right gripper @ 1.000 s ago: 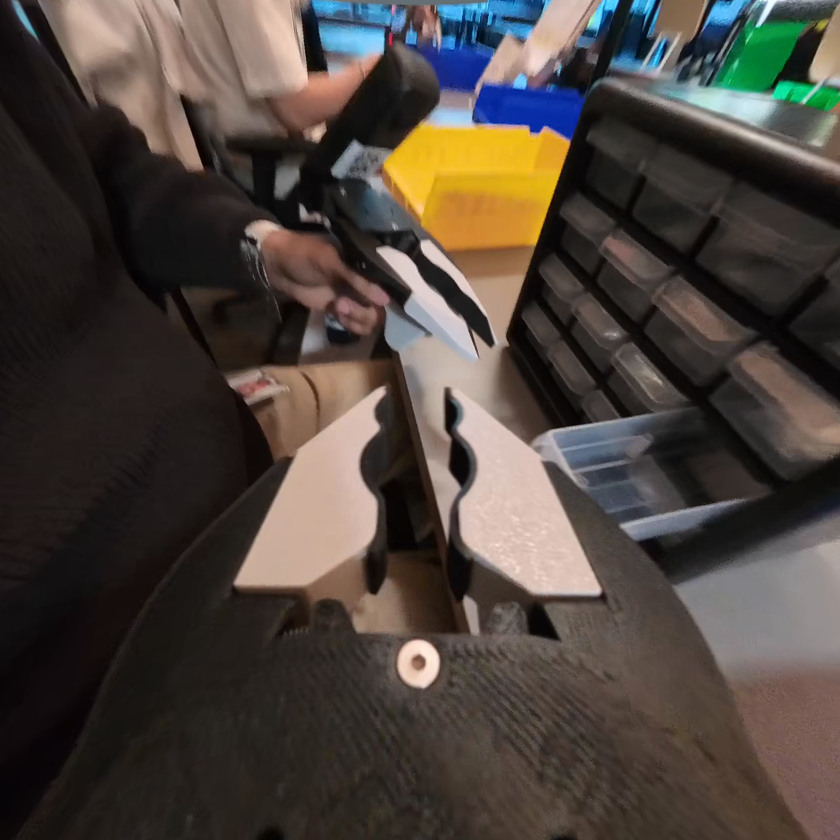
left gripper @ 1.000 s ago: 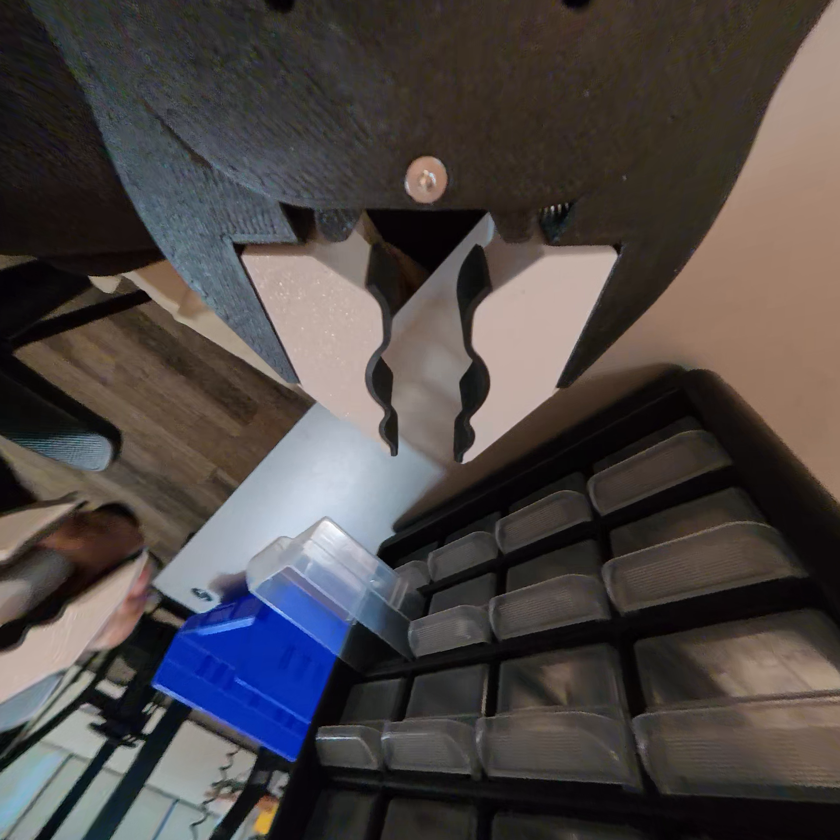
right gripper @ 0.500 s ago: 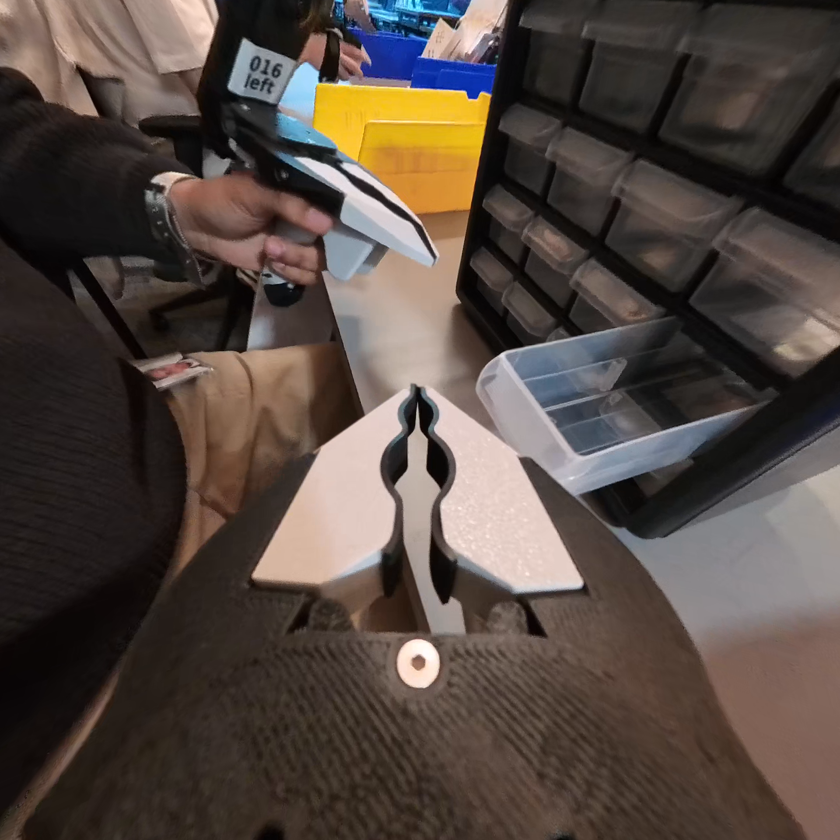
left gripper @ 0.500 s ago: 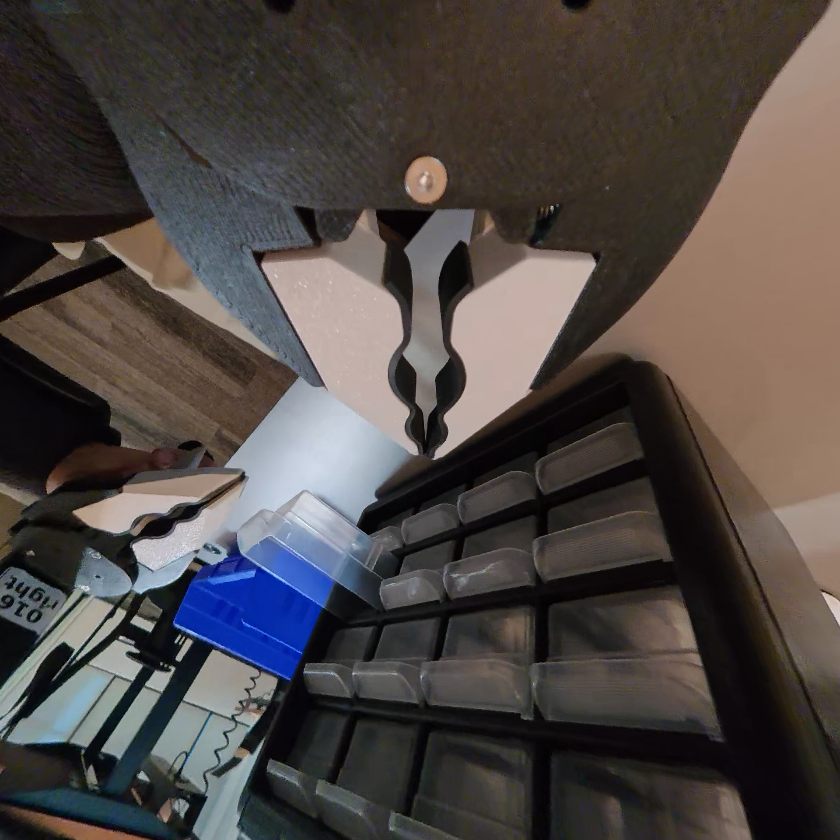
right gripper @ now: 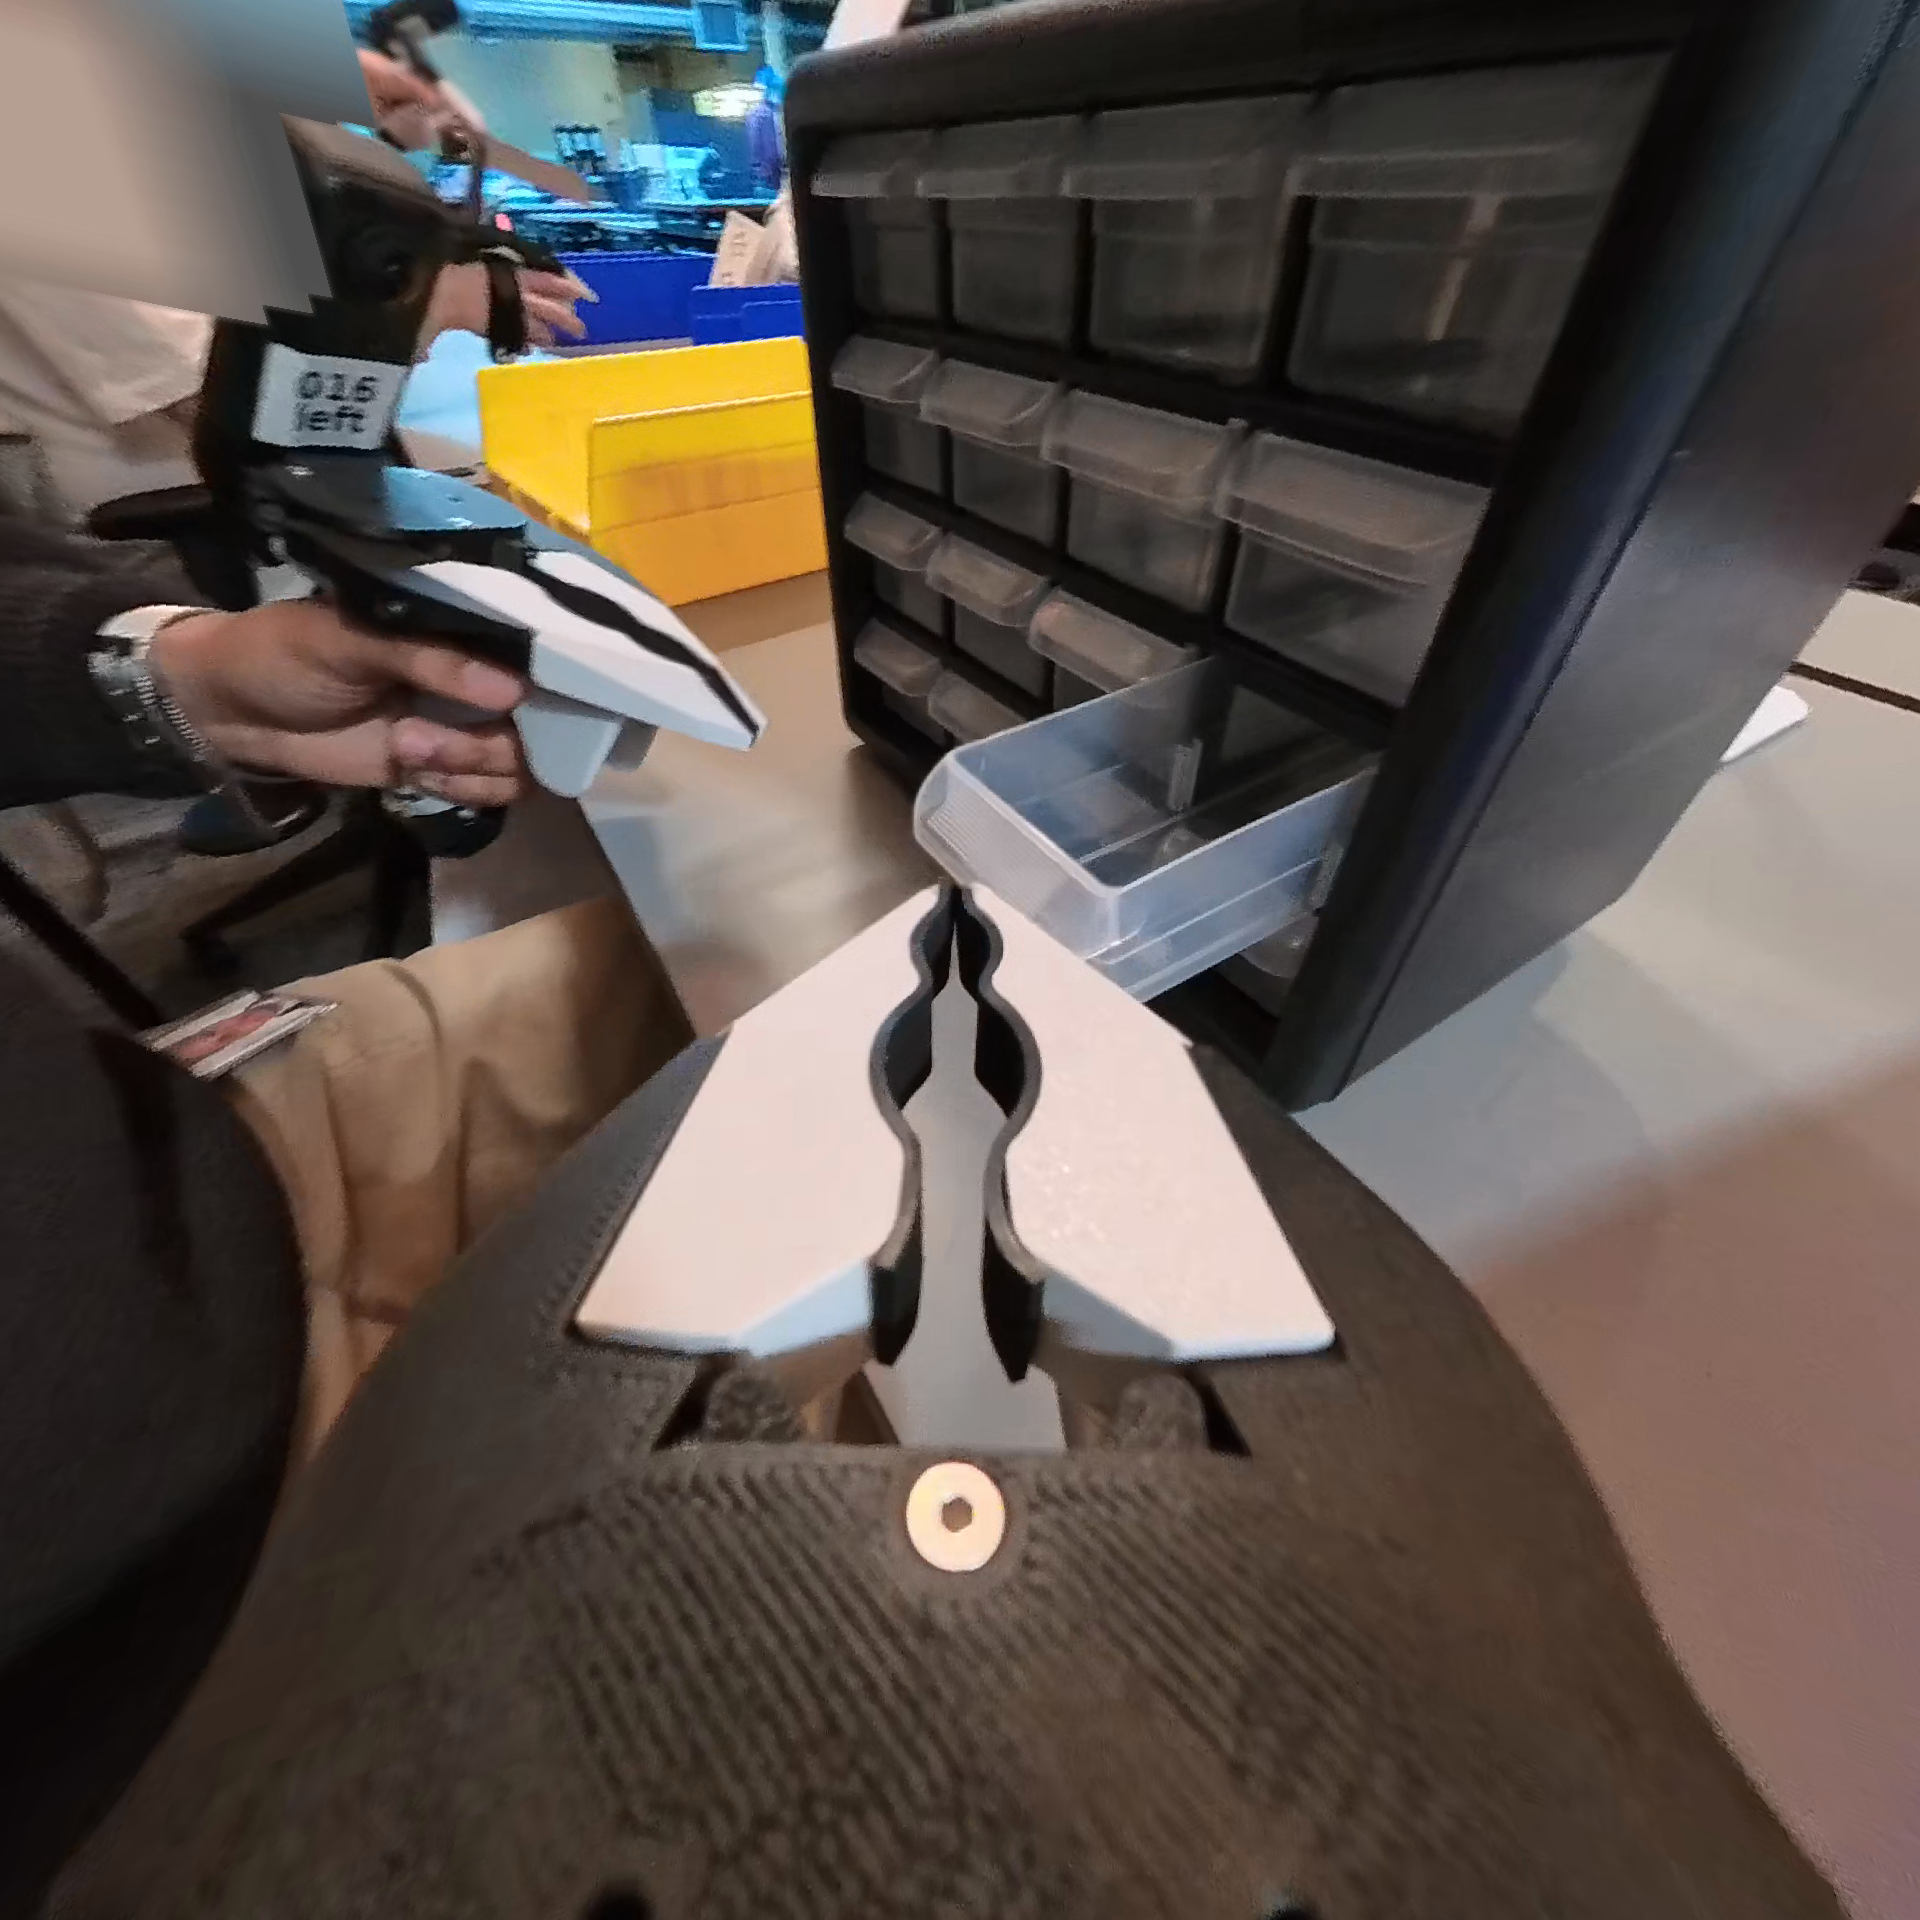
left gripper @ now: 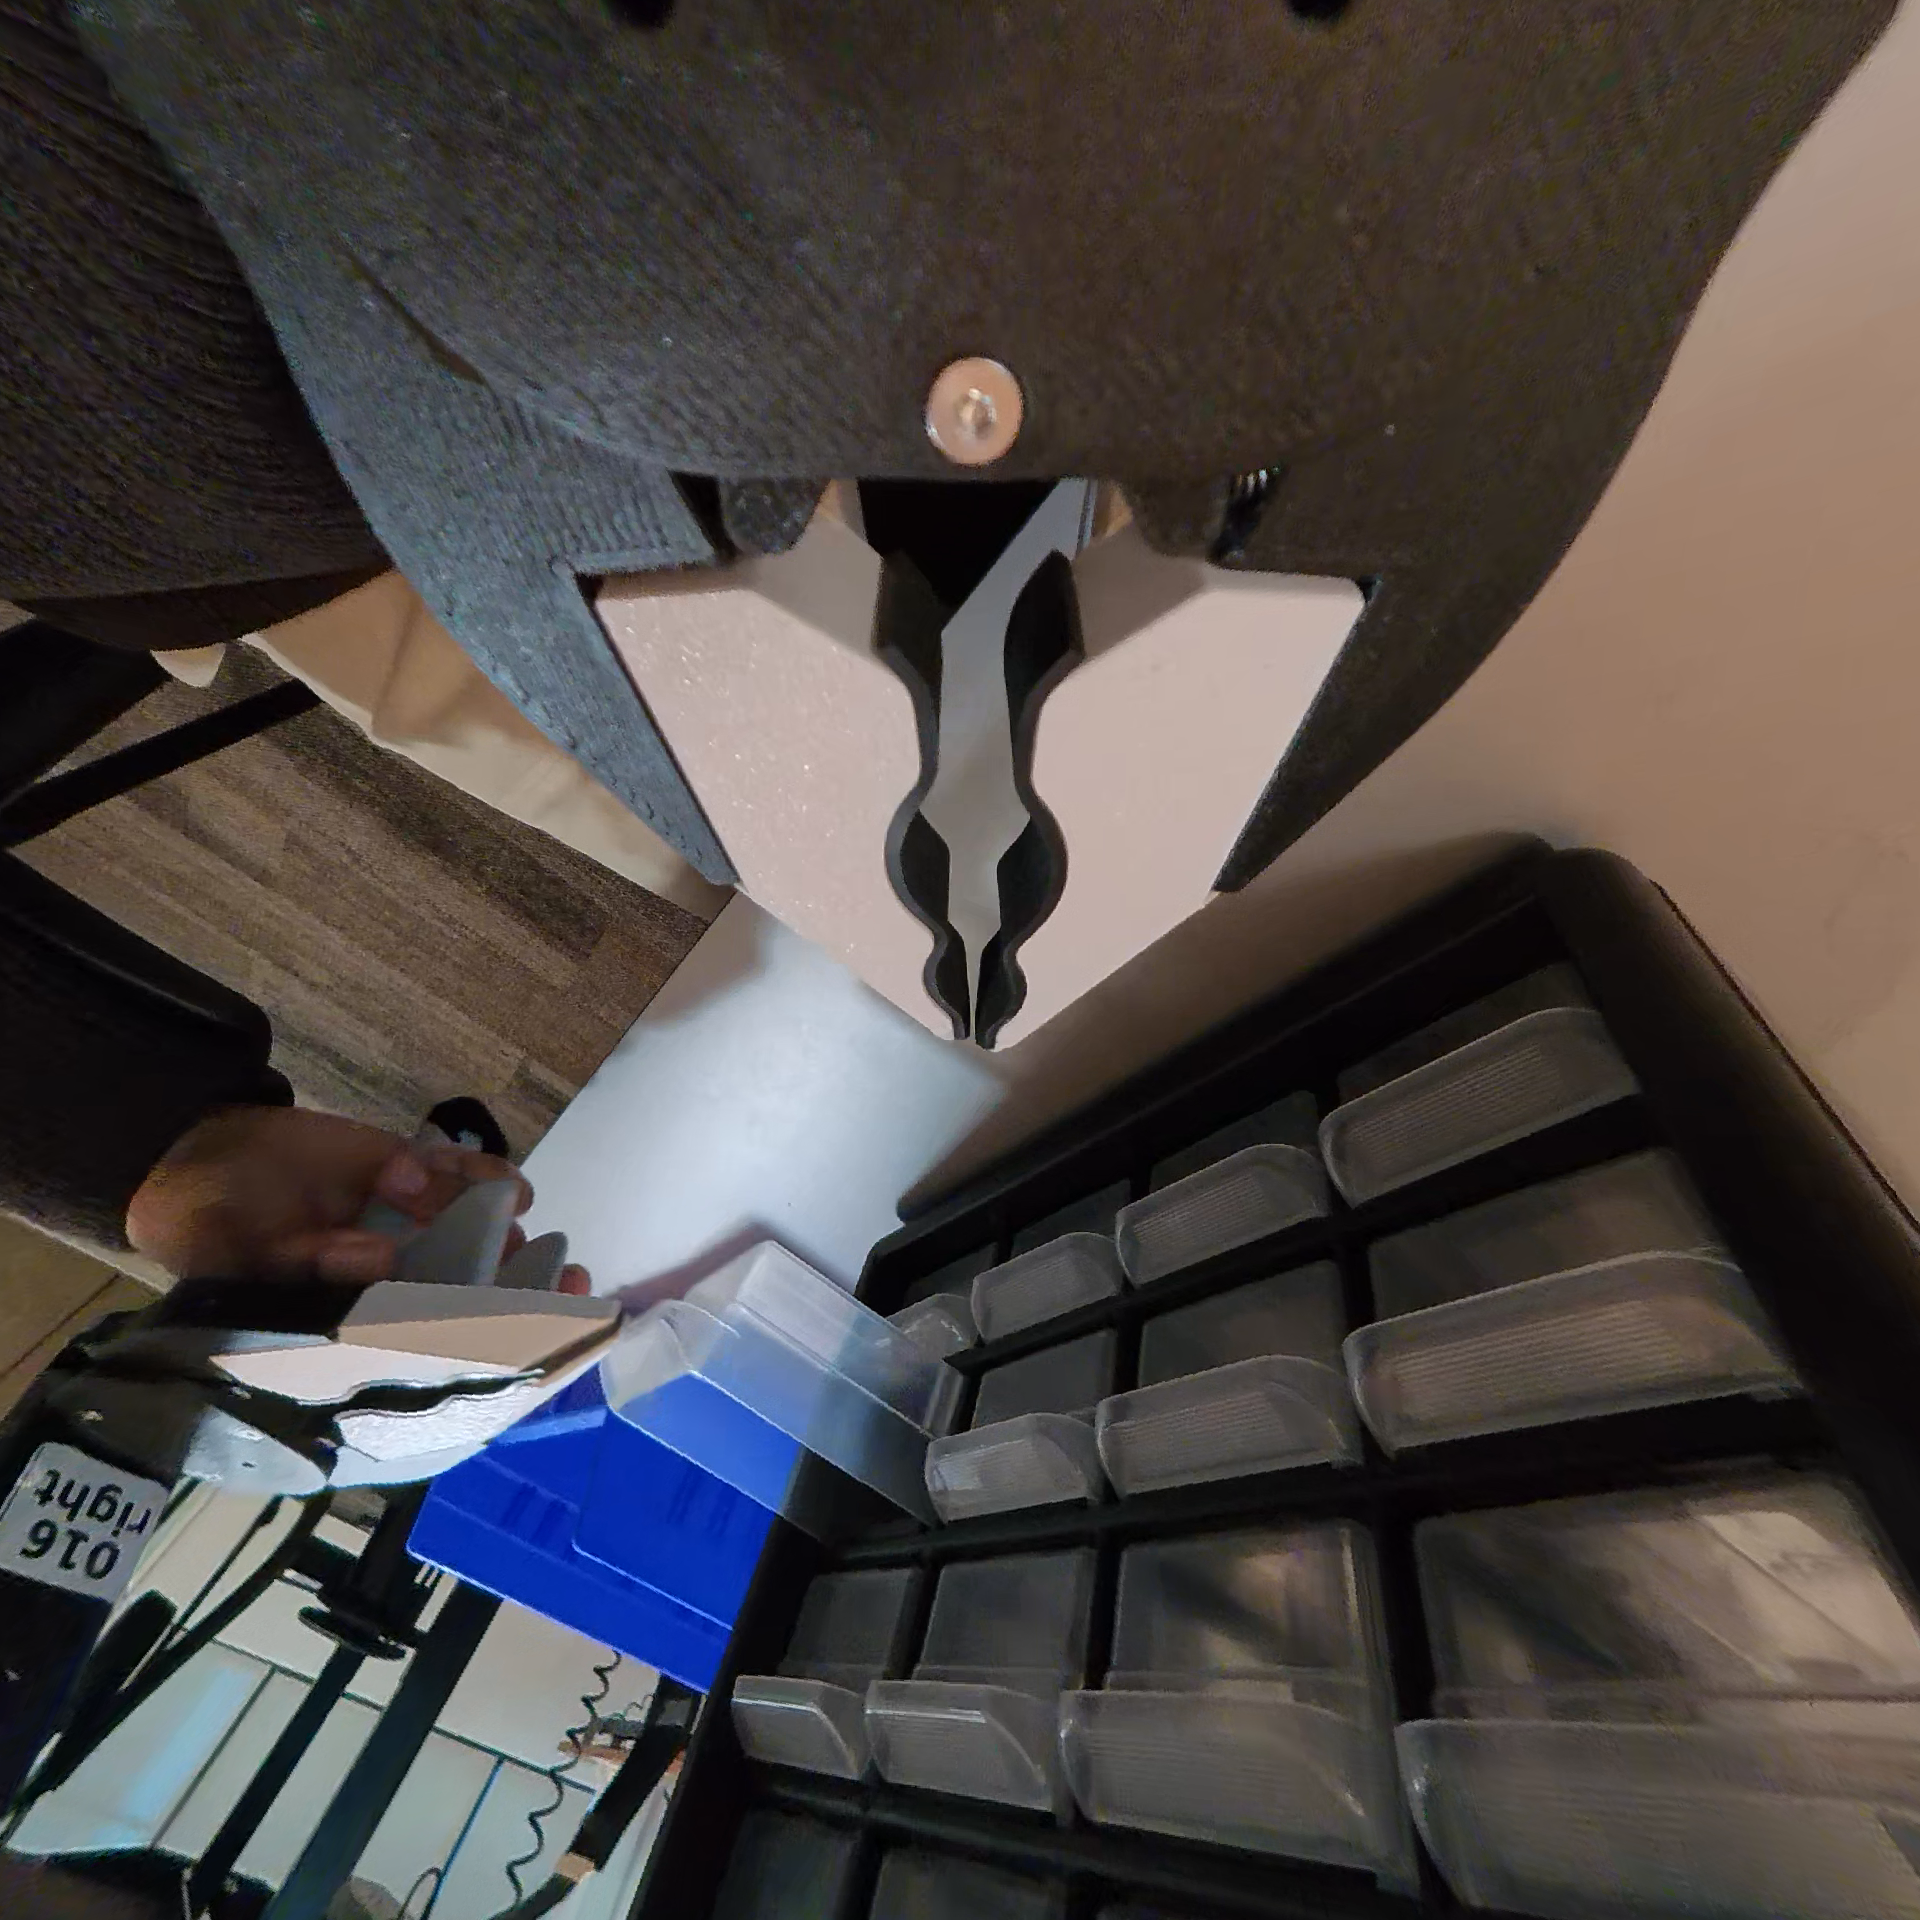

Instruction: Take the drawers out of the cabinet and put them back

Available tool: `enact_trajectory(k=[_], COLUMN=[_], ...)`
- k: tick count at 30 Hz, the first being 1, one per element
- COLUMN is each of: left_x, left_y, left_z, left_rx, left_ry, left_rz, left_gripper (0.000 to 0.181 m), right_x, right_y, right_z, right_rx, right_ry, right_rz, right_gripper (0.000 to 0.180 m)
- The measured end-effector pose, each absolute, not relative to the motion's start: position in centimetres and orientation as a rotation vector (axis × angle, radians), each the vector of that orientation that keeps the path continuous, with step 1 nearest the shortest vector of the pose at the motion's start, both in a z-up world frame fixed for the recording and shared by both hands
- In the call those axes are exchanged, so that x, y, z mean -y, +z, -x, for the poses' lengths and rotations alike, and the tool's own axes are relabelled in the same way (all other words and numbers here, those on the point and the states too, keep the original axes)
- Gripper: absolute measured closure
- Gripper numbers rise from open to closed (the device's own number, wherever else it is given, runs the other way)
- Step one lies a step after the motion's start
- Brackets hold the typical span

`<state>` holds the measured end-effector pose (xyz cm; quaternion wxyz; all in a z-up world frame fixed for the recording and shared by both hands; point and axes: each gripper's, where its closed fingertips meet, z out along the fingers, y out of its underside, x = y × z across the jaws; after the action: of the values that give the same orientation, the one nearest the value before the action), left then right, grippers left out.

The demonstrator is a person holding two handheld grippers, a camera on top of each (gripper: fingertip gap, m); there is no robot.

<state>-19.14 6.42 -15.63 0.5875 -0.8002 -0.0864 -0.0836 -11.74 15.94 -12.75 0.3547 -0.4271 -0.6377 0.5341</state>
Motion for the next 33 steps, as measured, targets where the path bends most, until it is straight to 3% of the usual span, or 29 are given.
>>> enact_trajectory(k=[6, 33], left_x=[-6.5, -6.6], left_y=[-15.9, -16.2], left_z=[18.8, 18.6], left_rx=[0.194, 0.192], left_ry=[-0.206, -0.22], left_rz=[1.876, 1.884], left_gripper=[0.181, 0.181], right_x=[-18.4, -20.9], right_y=[-13.6, -13.7], right_z=[14.4, 19.0], right_rx=[1.514, 1.357], right_ry=[1.186, 1.105], right_rz=[1.204, 1.351], right_gripper=[0.18, 0.18])
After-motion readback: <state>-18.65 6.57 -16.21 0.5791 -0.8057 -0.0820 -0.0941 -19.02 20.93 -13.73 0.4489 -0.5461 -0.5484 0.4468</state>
